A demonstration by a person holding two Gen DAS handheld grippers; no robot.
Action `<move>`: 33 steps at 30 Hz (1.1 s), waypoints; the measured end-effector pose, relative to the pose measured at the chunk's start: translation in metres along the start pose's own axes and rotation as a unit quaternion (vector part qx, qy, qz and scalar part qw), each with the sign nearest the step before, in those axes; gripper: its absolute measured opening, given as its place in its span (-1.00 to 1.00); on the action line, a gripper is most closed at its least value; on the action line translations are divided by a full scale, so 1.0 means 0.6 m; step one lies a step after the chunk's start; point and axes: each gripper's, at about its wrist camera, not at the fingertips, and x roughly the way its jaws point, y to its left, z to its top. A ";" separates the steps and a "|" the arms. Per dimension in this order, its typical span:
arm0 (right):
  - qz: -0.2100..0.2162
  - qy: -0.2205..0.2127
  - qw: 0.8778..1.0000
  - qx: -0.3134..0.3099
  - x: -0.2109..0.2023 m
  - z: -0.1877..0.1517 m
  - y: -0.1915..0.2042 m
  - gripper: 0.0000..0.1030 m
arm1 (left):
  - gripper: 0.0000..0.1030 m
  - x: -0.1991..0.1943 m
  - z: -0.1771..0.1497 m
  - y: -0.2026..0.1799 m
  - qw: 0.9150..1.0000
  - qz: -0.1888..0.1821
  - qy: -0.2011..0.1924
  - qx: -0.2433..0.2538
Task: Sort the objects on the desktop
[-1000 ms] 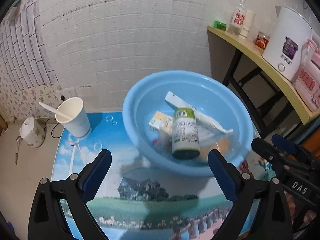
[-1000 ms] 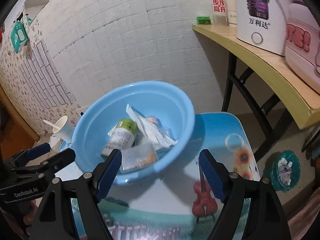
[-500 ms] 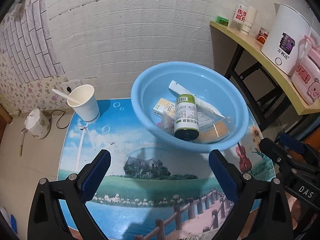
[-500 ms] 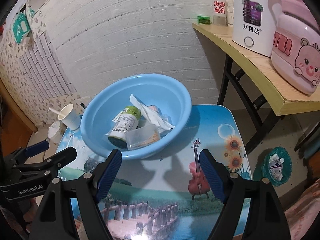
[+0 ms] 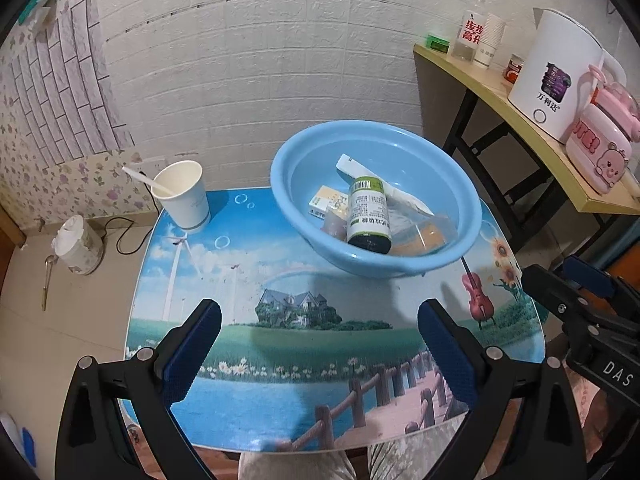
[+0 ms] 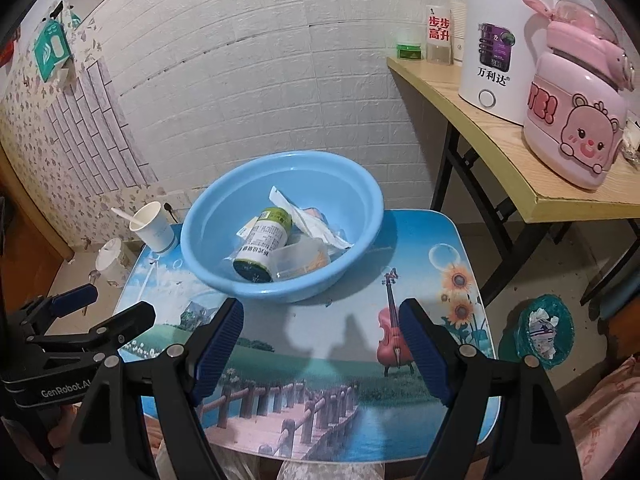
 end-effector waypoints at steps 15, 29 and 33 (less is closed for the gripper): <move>-0.005 0.005 1.000 0.006 -0.028 -0.037 0.003 0.58 | 0.93 -0.018 -0.044 0.009 1.000 -0.006 0.009 -0.004; -0.008 0.013 1.000 0.010 -0.024 -0.045 -0.007 0.58 | 1.00 -0.012 -0.050 0.002 1.000 -0.009 0.016 0.000; -0.008 0.020 1.000 0.012 -0.014 -0.047 -0.009 0.58 | 1.00 -0.004 -0.049 0.002 1.000 -0.004 0.022 0.000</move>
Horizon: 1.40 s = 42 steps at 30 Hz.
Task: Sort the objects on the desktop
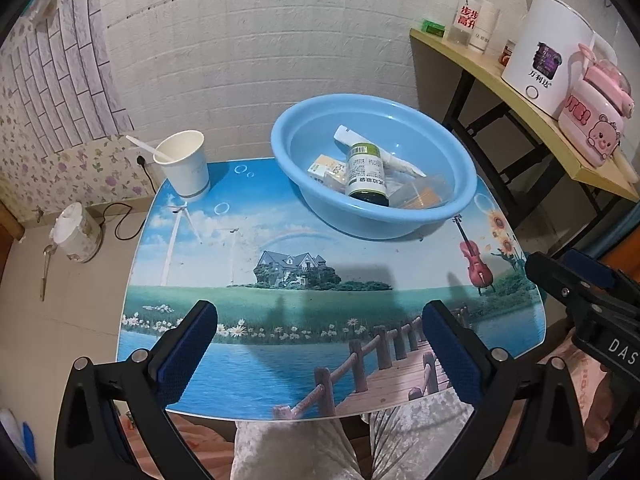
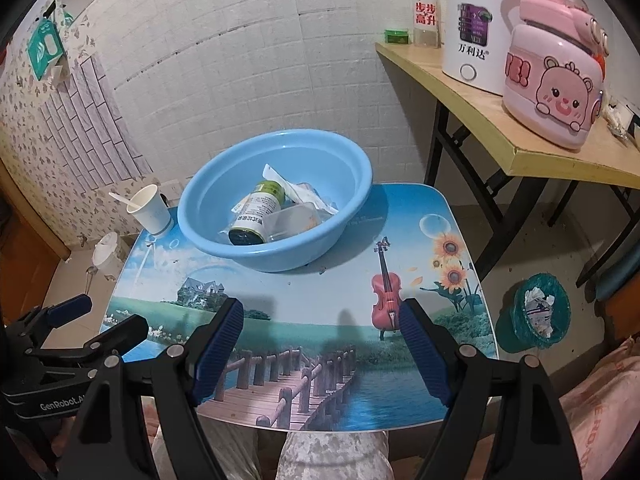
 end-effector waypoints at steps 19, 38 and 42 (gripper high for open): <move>0.003 0.003 1.000 -0.001 0.022 0.001 0.006 0.58 | 1.00 -0.002 0.007 0.005 1.000 0.005 -0.017 0.006; -0.003 0.010 1.000 -0.003 0.030 -0.005 0.011 0.58 | 1.00 0.009 0.001 0.017 1.000 0.001 -0.004 -0.010; -0.002 0.009 1.000 -0.003 0.028 -0.006 0.012 0.58 | 1.00 -0.004 -0.001 0.020 0.999 0.007 -0.031 -0.010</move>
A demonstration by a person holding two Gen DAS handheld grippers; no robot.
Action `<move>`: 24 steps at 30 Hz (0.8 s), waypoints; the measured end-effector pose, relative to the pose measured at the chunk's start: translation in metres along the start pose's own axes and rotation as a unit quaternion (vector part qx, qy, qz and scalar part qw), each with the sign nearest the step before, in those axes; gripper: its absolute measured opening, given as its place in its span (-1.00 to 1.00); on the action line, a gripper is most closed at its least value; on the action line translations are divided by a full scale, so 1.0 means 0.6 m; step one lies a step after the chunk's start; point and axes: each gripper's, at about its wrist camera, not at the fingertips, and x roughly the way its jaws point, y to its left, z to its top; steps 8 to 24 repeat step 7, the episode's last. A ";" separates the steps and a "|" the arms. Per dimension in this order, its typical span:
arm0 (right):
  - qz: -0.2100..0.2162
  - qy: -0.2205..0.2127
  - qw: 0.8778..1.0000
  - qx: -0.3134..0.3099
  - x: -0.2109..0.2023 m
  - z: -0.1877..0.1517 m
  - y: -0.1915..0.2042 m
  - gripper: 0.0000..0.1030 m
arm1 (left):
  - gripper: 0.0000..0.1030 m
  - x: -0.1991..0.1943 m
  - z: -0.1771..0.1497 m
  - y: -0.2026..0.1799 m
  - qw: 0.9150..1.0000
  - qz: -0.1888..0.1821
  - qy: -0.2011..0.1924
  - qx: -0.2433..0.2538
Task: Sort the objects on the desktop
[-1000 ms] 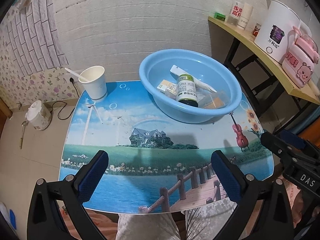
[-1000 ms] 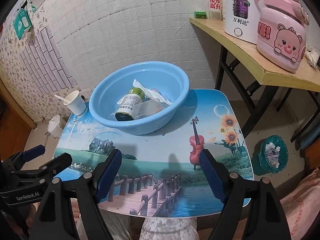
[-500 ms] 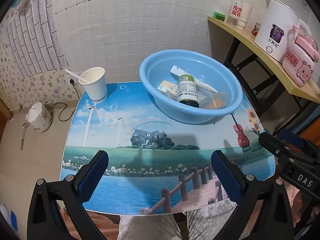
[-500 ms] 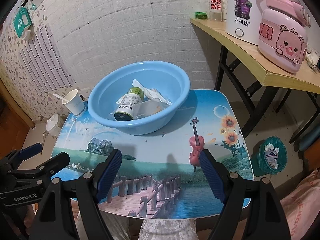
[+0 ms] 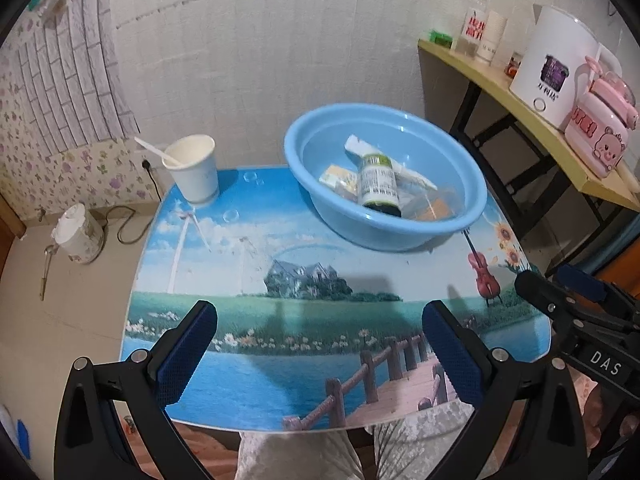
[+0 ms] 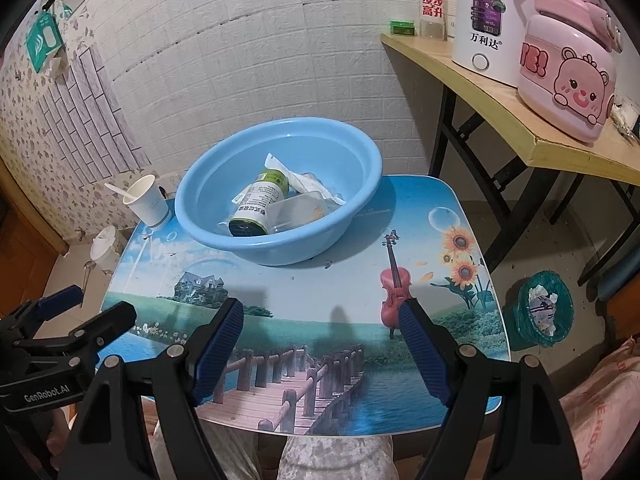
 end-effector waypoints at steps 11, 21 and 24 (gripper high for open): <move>0.002 0.001 1.000 -0.002 0.001 -0.005 0.002 0.58 | 1.00 -0.009 0.002 0.008 1.000 -0.002 -0.011 -0.007; 0.002 0.001 1.000 -0.002 0.001 -0.005 0.002 0.58 | 1.00 -0.009 0.002 0.008 1.000 -0.002 -0.011 -0.007; 0.002 0.001 1.000 -0.002 0.001 -0.005 0.002 0.58 | 1.00 -0.009 0.002 0.008 1.000 -0.002 -0.011 -0.007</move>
